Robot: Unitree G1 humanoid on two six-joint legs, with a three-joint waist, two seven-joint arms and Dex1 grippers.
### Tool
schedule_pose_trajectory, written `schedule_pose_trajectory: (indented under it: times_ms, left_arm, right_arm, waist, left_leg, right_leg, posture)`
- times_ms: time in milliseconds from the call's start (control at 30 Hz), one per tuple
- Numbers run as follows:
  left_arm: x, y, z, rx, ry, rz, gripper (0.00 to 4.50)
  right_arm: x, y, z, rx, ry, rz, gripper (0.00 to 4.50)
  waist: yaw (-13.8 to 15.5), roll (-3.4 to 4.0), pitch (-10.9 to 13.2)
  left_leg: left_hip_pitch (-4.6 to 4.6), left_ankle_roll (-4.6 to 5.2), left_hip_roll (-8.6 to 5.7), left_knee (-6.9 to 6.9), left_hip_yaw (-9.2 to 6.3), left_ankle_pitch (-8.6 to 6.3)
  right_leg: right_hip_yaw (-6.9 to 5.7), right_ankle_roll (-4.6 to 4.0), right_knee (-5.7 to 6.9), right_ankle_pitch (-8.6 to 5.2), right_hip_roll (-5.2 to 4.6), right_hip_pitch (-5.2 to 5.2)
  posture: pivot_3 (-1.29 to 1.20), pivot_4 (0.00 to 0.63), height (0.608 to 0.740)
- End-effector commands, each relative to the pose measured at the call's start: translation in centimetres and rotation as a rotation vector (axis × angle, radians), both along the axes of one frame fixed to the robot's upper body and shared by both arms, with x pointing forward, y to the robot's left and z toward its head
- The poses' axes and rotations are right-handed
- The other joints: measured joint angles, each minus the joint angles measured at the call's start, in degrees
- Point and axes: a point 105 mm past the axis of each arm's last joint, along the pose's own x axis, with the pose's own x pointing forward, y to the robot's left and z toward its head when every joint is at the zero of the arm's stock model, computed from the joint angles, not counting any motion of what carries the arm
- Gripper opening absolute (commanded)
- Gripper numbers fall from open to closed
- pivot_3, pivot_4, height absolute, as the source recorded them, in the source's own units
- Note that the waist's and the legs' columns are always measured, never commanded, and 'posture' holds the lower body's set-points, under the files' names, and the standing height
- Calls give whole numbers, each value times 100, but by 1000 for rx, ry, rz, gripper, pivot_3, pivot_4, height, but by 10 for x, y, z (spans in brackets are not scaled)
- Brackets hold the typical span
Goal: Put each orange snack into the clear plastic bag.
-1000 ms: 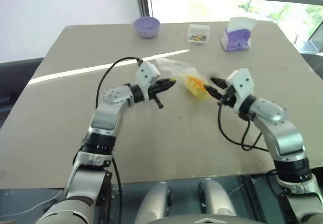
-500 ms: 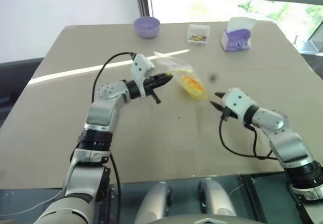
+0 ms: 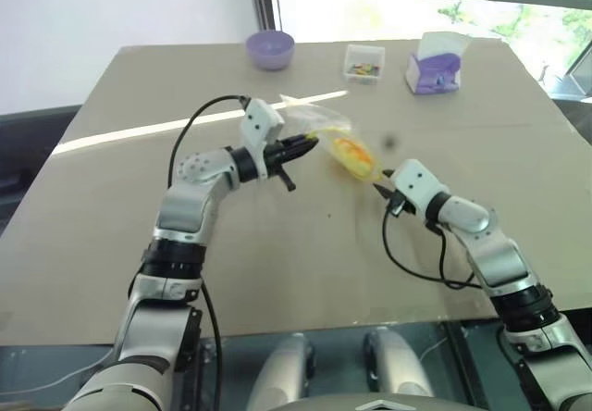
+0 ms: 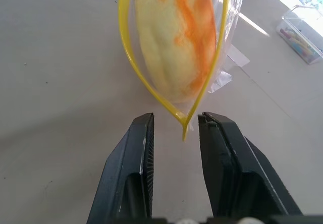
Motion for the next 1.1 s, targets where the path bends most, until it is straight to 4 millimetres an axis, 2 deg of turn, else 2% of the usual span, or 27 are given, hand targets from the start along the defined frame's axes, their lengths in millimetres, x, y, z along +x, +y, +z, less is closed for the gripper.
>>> schedule_pose_trajectory:
  times_ms: [33, 100, 133, 167, 233, 400, 533, 633, 767, 900, 1000, 1100]
  left_arm:
    - [-5, 1, 15, -22, -53, -8, 0]
    - [-5, 1, 15, -22, -52, -7, 0]
    - [-5, 1, 15, -22, -51, -7, 0]
    - [-5, 1, 15, -22, -50, -7, 0]
    - [-5, 1, 15, -22, -50, -6, 0]
    - [-4, 0, 16, -27, -51, -5, 0]
    - [1, -2, 21, -47, -59, 6, 0]
    - [15, -2, 33, -68, -81, 55, 0]
    - [38, 0, 59, -173, -68, 135, 0]
    - [49, -8, 72, -240, -49, 149, 0]
    - [51, -17, 77, -266, -66, 136, 0]
    - [48, -26, 74, -277, -40, 109, 0]
  right_arm:
    - [5, -1, 15, 28, -66, -11, 1488]
    - [5, 0, 17, 39, -71, -13, 1488]
    - [6, 0, 17, 41, -74, -15, 1061]
    - [6, -1, 18, 43, -77, -18, 932]
    - [8, -2, 19, 44, -82, -27, 121]
    - [10, -6, 23, 51, -102, -45, 121]
    - [19, -23, 43, 32, -165, -97, 121]
    - [29, -46, 69, -21, -241, -145, 121]
    - [41, -76, 115, -98, -355, -205, 121]
    - [44, -93, 140, -178, -416, -226, 121]
    - [46, -101, 149, -208, -444, -249, 121]
    - [43, -96, 143, -179, -415, -227, 121]
  waist:
    - [-1, 0, 0]
    - [-8, 0, 0]
    - [-8, 0, 0]
    - [-9, 0, 0]
    - [-9, 0, 0]
    - [-8, 0, 0]
    - [-7, 0, 0]
    - [15, -1, 1]
    - [70, -1, 3]
    - [72, -2, 2]
    - [79, -2, 3]
    - [77, -2, 3]
  left_leg:
    - [0, 0, 0, 0, 0, 0]
    - [0, 0, 0, 0, 0, 0]
    - [0, 0, 0, 0, 0, 0]
    - [0, 0, 0, 0, 0, 0]
    - [0, 0, 0, 0, 0, 0]
    - [0, 0, 0, 0, 0, 0]
    - [0, 0, 0, 0, 0, 0]
    - [0, 0, -2, 2, 1, 0]
    - [-1, 0, -4, 1, 0, 0]
    - [-8, 2, -3, -2, 3, -1]
    - [-13, 4, -3, -3, 4, -2]
    - [-14, 4, -3, -3, 4, -2]
  right_leg:
    - [1, 0, 0, 0, 0, 0]
    - [1, 0, 0, 0, 0, 0]
    - [0, 0, 0, 0, 0, 0]
    - [0, 0, 1, 0, 0, 0]
    - [1, 0, 1, 0, 0, 0]
    - [0, 0, 0, 0, 0, 0]
    - [1, 0, 0, 0, 0, 0]
    - [1, 0, 1, 0, -1, 0]
    - [-2, 0, -1, 0, 1, 0]
    - [-2, 1, -15, 0, 0, -1]
    - [-1, 1, -20, 0, -1, -1]
    - [0, 1, -22, 0, -2, -2]
  posture:
    - [0, 150, 740]
    - [0, 150, 740]
    - [0, 150, 740]
    - [0, 150, 740]
    - [0, 150, 740]
    - [0, 150, 740]
    - [0, 150, 740]
    - [0, 150, 740]
    - [0, 150, 740]
    - [0, 150, 740]
    - [0, 150, 740]
    - [0, 150, 740]
